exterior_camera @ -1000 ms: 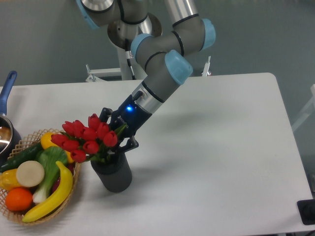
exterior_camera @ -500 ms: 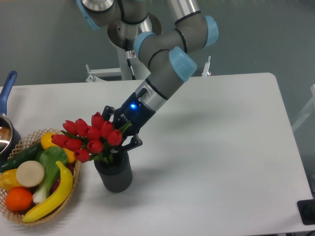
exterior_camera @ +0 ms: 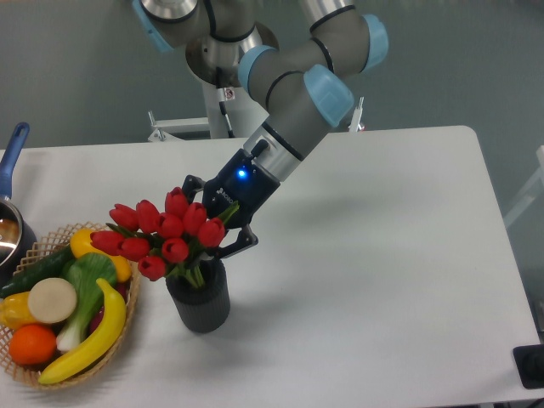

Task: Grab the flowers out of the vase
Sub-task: 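Lift the gripped tulips up out of the black vase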

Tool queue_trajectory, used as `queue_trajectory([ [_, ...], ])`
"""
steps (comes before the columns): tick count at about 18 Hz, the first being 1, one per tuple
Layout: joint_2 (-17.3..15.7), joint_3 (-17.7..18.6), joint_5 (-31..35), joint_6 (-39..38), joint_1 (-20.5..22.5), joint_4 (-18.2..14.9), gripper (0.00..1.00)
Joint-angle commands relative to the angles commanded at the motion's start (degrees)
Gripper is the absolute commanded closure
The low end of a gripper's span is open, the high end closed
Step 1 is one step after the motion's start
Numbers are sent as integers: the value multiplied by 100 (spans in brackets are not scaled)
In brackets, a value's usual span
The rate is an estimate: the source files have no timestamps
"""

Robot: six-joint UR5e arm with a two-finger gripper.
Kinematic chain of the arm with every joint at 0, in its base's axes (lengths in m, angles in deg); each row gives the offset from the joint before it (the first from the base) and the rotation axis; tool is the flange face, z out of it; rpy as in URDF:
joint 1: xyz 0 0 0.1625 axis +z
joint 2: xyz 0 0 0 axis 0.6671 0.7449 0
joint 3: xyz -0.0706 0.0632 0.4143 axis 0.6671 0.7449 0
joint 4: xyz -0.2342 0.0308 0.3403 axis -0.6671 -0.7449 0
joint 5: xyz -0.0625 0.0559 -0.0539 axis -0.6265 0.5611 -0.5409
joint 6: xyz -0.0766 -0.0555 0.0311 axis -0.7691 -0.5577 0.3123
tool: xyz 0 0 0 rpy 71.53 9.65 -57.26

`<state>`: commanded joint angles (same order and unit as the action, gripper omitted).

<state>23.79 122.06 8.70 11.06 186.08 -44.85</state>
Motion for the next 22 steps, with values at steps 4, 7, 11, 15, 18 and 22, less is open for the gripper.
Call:
queue_trajectory([
  [4, -141, 35, 0, -213, 9, -9, 55],
  [7, -255, 70, 0, -405, -9, -9, 55],
  [11, -396, 79, 0, -696, -18, -9, 56],
  [15, -501, 79, -44, -697, 0, -9, 56],
  [18, -589, 61, -44, -723, 9, -9, 56],
  [22, -581, -79, -44, -942, 17, -9, 56],
])
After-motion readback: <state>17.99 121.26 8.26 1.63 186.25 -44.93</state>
